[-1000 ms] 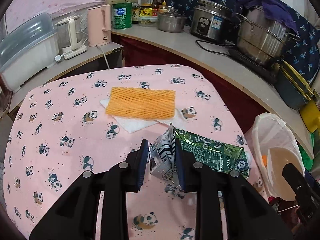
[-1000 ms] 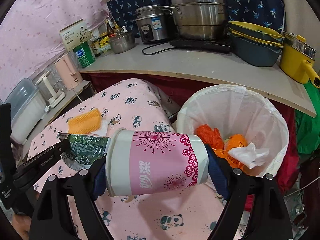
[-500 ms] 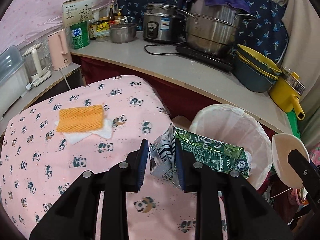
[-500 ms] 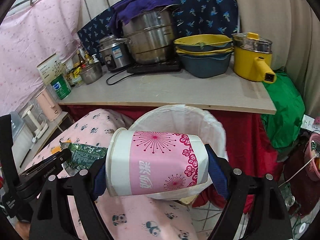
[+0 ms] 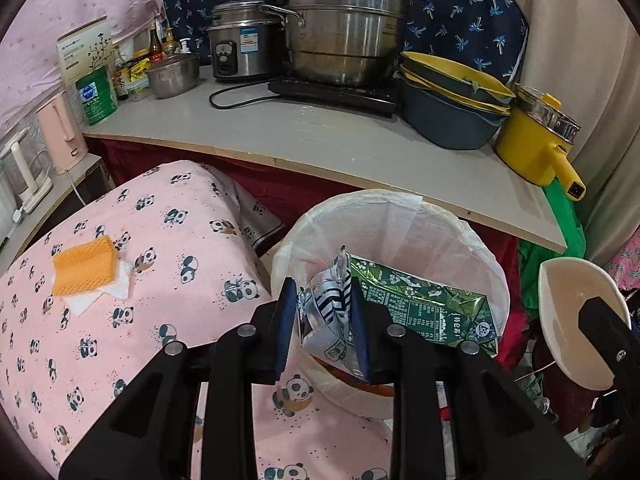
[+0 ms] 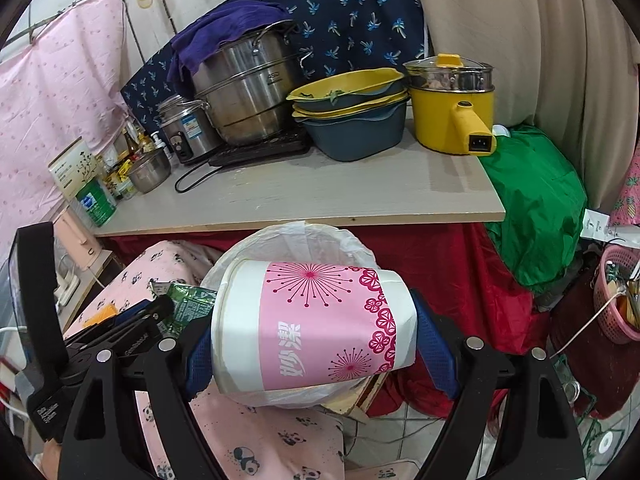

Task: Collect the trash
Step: 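Carry the pink cup and silver-green wrapper over the white bin, then open the left tool to drop the wrapper while the right tool drops the cup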

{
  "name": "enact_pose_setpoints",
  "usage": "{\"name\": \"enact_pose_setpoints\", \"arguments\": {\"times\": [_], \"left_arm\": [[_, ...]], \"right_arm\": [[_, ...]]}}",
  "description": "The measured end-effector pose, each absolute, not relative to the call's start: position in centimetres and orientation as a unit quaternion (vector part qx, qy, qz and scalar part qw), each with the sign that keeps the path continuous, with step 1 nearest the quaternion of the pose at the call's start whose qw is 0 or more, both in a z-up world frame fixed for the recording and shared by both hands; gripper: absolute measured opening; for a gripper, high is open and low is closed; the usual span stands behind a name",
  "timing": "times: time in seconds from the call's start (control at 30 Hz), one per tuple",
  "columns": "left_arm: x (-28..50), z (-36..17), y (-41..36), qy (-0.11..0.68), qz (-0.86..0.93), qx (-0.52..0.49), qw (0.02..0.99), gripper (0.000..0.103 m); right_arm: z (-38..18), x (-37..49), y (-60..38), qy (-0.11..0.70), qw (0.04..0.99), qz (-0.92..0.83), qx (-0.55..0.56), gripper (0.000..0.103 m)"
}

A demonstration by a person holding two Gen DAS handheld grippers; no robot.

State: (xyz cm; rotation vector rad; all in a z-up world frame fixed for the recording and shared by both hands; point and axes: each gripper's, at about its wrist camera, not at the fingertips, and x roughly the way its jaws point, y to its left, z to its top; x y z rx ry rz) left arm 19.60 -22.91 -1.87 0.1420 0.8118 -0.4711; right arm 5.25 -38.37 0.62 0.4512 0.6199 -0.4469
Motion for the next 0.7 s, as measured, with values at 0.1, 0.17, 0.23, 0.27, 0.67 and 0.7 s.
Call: {"name": "enact_pose_setpoints", "arguments": {"times": [0.1, 0.17, 0.23, 0.27, 0.67, 0.7], "left_arm": [[20.0, -2.4, -23.6, 0.400, -0.232, 0.062, 0.884, 0.032], [20.0, -2.5, -23.7, 0.401, -0.232, 0.058, 0.884, 0.038], [20.0, -2.3, -23.5, 0.396, -0.225, 0.056, 0.888, 0.056], [20.0, -2.2, -23.2, 0.391, -0.220, 0.054, 0.892, 0.063], [20.4, -1.4, -17.9, 0.387, -0.170, 0.030, 0.906, 0.069], [20.5, -1.4, -17.5, 0.389, -0.167, 0.028, 0.905, 0.070]], "right_arm": [[0.4, 5.3, -38.8, 0.301, 0.902, -0.218, 0.220, 0.080], [0.2, 5.5, -39.0, 0.302, 0.902, -0.218, 0.219, 0.080], [0.1, 5.7, -39.0, 0.303, 0.902, -0.217, 0.219, 0.080], [0.1, 5.8, -39.1, 0.304, 0.902, -0.217, 0.218, 0.080], [0.6, 8.9, -37.7, 0.307, 0.911, -0.191, 0.199, 0.081], [0.7, 9.4, -37.5, 0.307, 0.912, -0.188, 0.195, 0.081]]}}
